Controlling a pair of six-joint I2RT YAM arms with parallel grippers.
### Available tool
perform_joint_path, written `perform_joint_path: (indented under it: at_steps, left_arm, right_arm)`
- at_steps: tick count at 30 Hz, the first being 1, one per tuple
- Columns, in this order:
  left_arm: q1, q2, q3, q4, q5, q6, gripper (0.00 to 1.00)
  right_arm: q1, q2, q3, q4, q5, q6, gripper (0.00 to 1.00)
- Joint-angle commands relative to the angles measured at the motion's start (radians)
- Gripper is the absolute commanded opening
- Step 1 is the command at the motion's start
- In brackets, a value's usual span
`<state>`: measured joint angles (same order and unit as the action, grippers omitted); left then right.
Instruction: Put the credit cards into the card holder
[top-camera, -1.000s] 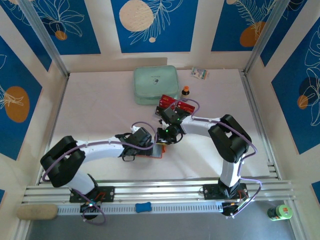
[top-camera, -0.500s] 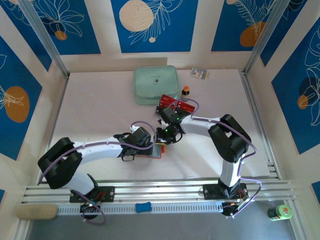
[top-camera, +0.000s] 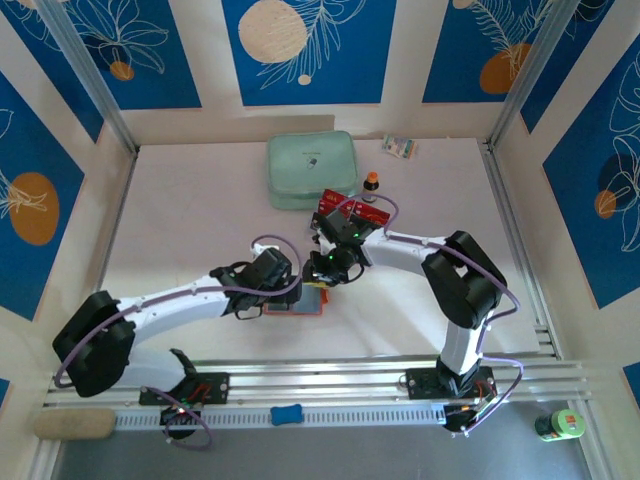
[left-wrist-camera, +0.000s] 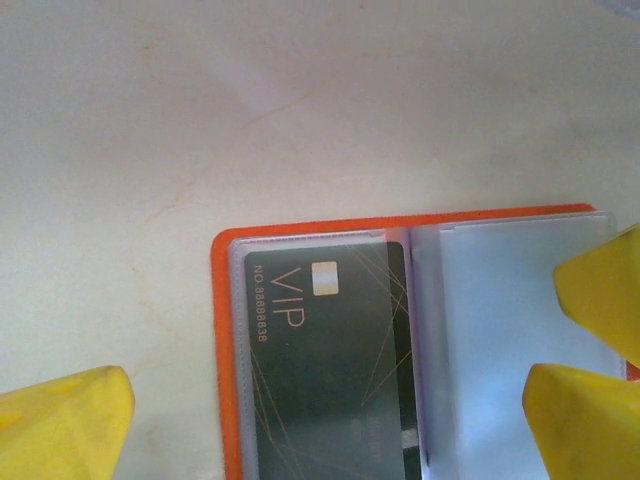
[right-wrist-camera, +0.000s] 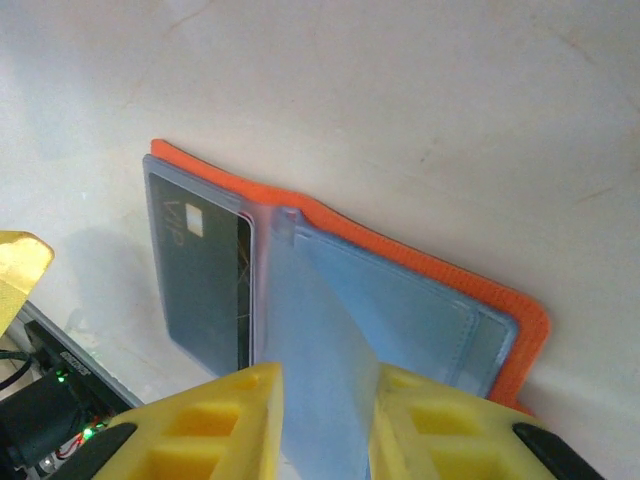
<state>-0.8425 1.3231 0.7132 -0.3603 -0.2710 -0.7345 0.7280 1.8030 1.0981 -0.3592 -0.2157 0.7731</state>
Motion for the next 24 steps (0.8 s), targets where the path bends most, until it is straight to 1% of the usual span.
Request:
perform_joint_path:
  at_steps: [1, 6, 13, 24]
  left_arm:
    - [0.018, -0.042, -0.007, -0.041, -0.021, -0.005, 1.00]
    - [0.037, -0.102, -0.021, -0.057, -0.030, -0.004, 1.00]
    - [0.073, -0.178, -0.044, -0.079, -0.024, -0.002, 1.00]
    - [0.132, -0.315, -0.086, -0.126, -0.014, 0.011, 1.00]
  right_arm:
    - [0.013, -0.042, 0.028, -0.005, -0.042, 0.027, 0.31]
    - [0.029, -0.032, 0.054, 0.005, -0.056, 0.048, 0.46]
    - [0.069, 0.027, 0.134, -0.001, -0.054, 0.067, 0.55]
    - [0.128, 0.205, 0.321, -0.021, -0.053, 0.107, 0.57]
